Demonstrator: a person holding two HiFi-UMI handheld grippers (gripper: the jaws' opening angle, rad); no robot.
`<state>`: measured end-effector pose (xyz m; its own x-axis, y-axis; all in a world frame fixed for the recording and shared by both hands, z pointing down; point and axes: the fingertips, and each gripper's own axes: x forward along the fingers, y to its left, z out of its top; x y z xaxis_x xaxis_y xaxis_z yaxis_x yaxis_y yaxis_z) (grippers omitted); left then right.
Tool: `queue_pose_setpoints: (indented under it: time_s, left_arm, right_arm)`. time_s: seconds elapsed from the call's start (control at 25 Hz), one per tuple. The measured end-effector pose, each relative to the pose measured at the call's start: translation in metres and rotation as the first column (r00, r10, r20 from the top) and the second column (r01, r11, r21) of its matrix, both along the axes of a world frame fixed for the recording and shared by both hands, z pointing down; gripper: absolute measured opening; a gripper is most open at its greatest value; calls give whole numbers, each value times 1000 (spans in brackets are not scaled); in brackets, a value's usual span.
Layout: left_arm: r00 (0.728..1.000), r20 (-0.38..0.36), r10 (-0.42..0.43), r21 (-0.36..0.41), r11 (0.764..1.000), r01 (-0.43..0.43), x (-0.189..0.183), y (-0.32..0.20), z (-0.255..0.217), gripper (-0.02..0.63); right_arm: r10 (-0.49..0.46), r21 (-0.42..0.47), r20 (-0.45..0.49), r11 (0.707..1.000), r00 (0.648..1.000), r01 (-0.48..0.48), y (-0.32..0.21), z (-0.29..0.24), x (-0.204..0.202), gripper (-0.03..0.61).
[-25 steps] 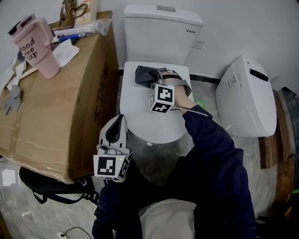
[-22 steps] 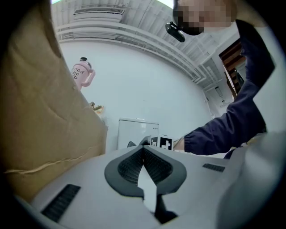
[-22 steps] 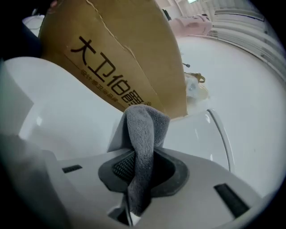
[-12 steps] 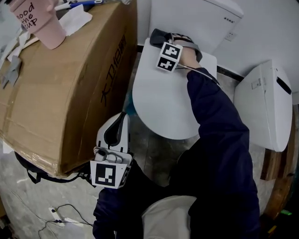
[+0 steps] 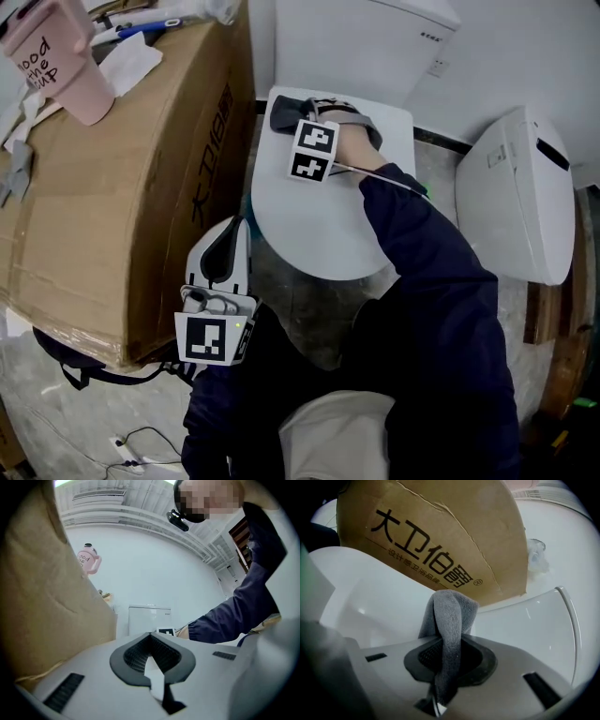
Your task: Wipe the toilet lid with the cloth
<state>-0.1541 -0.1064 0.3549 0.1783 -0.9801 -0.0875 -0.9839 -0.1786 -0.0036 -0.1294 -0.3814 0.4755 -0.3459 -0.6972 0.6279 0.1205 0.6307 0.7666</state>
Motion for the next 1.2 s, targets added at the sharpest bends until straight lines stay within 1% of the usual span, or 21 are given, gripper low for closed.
queue_pose_setpoints:
  time_s: [0.24, 0.36, 0.48, 0.76, 0.84, 1.0, 1.2]
  left_arm:
    - [1000, -2, 16, 8, 1000, -16, -4, -8, -6, 15]
    - [1000, -4, 18, 11, 1000, -18, -6, -10, -10, 15]
    - [1000, -11, 18, 27, 999, -18, -9, -10, -13, 15]
    - [999, -9, 40, 19, 999, -40, -7, -8, -14, 15]
    - [999, -10, 45, 11, 999, -45, -7, -8, -15, 15]
    - [998, -19, 52, 29, 998, -52, -6, -8, -17, 15]
    - [998, -20, 62, 13, 998, -61, -3, -6, -16, 15]
  right_arm:
    - [-42, -71, -13, 997, 999, 41, 69, 10, 9, 64]
    - [-43, -110, -13, 993, 999, 41, 101, 12, 15, 64]
    - [-36, -121, -17, 992, 999, 33, 129, 14, 20, 64]
    - [-74, -176, -73, 983, 995, 60, 193, 20, 33, 64]
    - [-86, -187, -81, 980, 993, 70, 207, 21, 35, 64]
    - [-117, -198, -94, 975, 989, 96, 230, 23, 41, 64]
    - [-116, -209, -85, 973, 990, 96, 242, 23, 47, 64]
